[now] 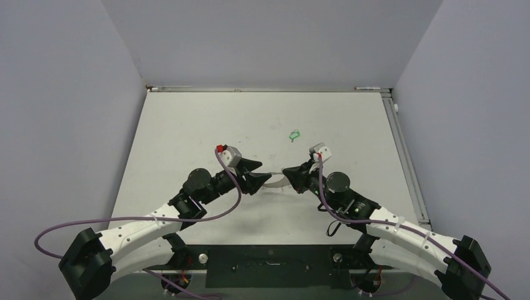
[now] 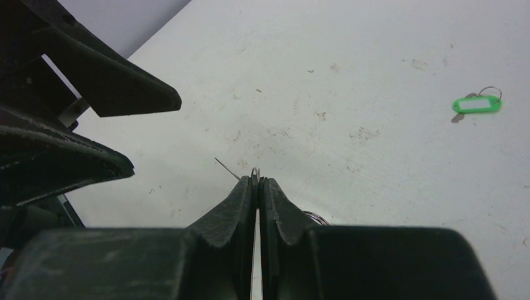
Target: Put the keys on the keyring
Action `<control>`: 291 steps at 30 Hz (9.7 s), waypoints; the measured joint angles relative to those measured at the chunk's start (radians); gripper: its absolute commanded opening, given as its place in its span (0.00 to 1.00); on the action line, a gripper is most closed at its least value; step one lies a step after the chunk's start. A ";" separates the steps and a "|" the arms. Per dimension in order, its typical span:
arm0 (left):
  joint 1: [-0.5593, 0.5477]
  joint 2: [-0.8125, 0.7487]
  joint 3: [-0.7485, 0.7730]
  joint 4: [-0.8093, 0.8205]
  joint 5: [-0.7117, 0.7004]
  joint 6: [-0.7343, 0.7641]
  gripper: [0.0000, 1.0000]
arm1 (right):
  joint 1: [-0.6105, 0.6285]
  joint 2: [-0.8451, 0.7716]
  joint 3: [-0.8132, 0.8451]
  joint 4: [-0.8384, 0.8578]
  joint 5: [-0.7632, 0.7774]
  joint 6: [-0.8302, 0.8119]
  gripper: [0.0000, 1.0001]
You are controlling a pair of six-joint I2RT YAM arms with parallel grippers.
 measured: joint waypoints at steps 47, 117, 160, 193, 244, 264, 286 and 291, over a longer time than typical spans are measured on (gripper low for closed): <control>0.001 -0.100 0.097 0.057 0.518 -0.099 0.27 | -0.058 -0.212 0.050 0.081 -0.723 -0.103 0.05; -0.006 0.098 0.823 -1.408 -0.013 0.236 0.00 | -0.054 -0.097 0.250 -0.286 -0.500 -0.299 0.76; 0.042 0.134 0.794 -1.452 0.056 -0.131 0.00 | 0.304 0.148 0.036 0.175 -0.132 -0.764 0.72; 0.042 0.108 0.772 -1.451 0.134 -0.134 0.00 | 0.283 0.219 0.119 0.125 -0.216 -0.854 0.37; 0.042 0.105 0.744 -1.429 0.167 -0.160 0.00 | 0.264 0.220 0.129 0.098 -0.269 -0.754 0.37; 0.042 0.104 0.744 -1.403 0.169 -0.160 0.00 | 0.186 0.215 0.129 0.153 -0.380 -0.646 0.16; 0.053 0.073 0.813 -1.416 0.179 -0.135 0.63 | 0.158 0.211 0.129 0.153 -0.452 -0.613 0.10; 0.055 0.010 0.800 -1.394 0.175 -0.041 0.63 | 0.100 0.190 0.124 0.150 -0.550 -0.570 0.10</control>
